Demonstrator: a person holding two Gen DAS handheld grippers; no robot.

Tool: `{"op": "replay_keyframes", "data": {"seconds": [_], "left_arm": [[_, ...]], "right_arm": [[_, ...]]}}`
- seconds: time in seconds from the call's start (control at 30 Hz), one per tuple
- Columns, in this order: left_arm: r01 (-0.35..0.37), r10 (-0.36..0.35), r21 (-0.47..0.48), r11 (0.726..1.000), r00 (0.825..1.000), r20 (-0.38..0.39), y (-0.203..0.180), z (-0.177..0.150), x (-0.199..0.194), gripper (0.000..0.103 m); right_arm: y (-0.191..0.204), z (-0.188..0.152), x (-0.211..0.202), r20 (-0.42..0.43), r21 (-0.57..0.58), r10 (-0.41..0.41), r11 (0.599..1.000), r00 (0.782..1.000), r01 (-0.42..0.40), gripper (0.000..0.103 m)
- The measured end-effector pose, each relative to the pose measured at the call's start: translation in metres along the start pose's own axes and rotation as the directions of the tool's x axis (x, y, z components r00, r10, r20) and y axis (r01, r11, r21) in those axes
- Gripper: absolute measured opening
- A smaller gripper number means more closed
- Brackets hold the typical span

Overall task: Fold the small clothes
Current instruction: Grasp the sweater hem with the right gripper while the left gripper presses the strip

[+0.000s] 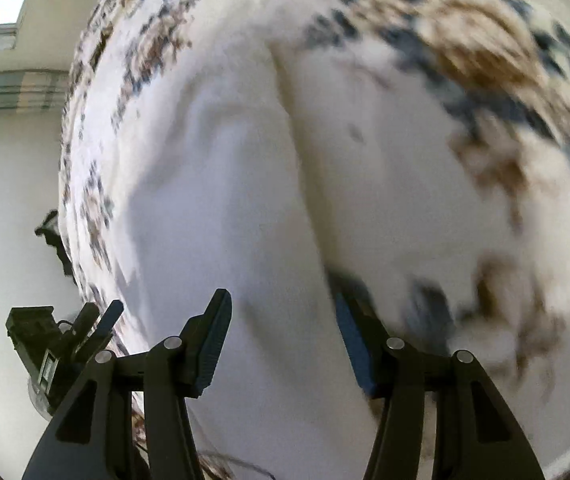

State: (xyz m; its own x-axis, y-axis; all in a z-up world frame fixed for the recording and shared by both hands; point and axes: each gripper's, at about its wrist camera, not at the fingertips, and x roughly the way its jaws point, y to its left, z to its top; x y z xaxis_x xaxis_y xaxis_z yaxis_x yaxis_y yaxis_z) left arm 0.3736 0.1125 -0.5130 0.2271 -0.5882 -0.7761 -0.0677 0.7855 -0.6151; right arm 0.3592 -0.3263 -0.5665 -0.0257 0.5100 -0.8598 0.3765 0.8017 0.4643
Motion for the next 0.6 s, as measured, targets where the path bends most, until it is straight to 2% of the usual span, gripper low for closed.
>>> {"op": "replay_keyframes", "data": {"seconds": [0.07,0.2,0.3,0.37,0.4,0.43,0.47,0.53,0.57,0.6], "left_arm": [[-0.039,0.039,-0.004,0.999,0.998,-0.051,0.001,-0.038,-0.004,0.064],[-0.106,0.1,-0.03,0.994,0.983,-0.152,0.005,-0.115,-0.003,0.064],[-0.156,0.149,-0.015,0.988,0.967,-0.208,0.004,-0.164,0.004,0.064],[-0.218,0.214,0.006,0.976,0.951,-0.225,0.003,-0.188,0.01,0.062],[-0.237,0.235,0.017,0.971,0.948,-0.214,0.002,-0.199,0.012,0.053],[-0.251,0.251,0.025,0.968,0.948,-0.195,0.001,-0.204,0.01,0.016],[-0.259,0.261,0.034,0.965,0.949,-0.175,-0.001,-0.209,0.008,0.004],[-0.256,0.259,0.04,0.966,0.958,-0.124,-0.005,-0.215,-0.002,0.004],[-0.253,0.256,0.039,0.967,0.961,-0.103,-0.007,-0.216,-0.009,0.004],[-0.26,0.262,0.041,0.965,0.961,-0.087,-0.008,-0.217,-0.017,0.004]], "right_arm": [[-0.014,-0.03,-0.003,-0.034,-0.001,-0.031,1.0,0.999,0.031,0.057],[-0.041,-0.095,0.002,-0.134,-0.003,-0.036,0.999,0.99,0.036,0.057],[-0.069,-0.151,0.015,-0.199,0.018,-0.05,0.998,0.979,0.054,0.057],[-0.086,-0.182,0.028,-0.239,0.041,-0.043,0.998,0.97,0.054,0.057],[-0.094,-0.197,0.035,-0.257,0.06,-0.031,0.997,0.966,0.048,0.057],[-0.104,-0.214,0.044,-0.275,0.081,-0.021,0.996,0.961,0.045,0.057],[-0.112,-0.23,0.054,-0.298,0.097,-0.021,0.994,0.954,0.053,0.057],[-0.122,-0.252,0.067,-0.297,0.121,0.007,0.992,0.955,0.031,0.054],[-0.124,-0.26,0.069,-0.277,0.135,0.021,0.991,0.961,0.017,0.032],[-0.126,-0.269,0.071,-0.26,0.145,0.034,0.989,0.965,0.004,0.004]]}}
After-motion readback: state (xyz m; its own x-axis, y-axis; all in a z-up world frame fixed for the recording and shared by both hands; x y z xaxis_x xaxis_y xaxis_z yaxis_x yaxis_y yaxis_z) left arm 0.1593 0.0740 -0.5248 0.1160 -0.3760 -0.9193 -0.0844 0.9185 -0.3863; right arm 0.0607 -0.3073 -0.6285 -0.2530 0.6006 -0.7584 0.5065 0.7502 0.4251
